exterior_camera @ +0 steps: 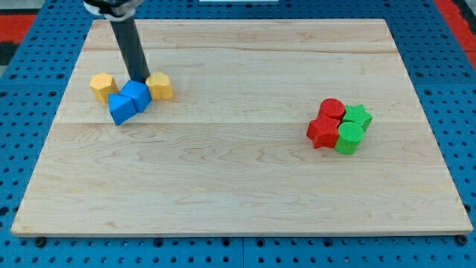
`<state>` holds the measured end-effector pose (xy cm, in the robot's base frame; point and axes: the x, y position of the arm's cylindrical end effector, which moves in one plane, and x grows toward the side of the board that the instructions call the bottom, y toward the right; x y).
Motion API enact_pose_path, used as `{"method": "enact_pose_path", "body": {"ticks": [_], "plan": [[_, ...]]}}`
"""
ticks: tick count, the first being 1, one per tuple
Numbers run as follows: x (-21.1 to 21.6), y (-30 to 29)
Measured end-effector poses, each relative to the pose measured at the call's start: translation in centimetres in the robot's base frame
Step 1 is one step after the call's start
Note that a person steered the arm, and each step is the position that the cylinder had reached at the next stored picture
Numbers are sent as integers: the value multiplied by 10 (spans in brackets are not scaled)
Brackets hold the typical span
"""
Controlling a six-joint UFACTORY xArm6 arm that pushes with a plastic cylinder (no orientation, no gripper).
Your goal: Place the yellow hexagon towards the top left side of the yellow heart
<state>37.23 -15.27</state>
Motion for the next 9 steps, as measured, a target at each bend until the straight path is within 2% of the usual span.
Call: {"method": "enact_pose_path", "body": {"ticks": [1, 2, 3, 5, 6, 9], "plan": [[20, 26], [-3, 39], [-37, 17], [-61, -141], [-58, -152], [4, -145]]}}
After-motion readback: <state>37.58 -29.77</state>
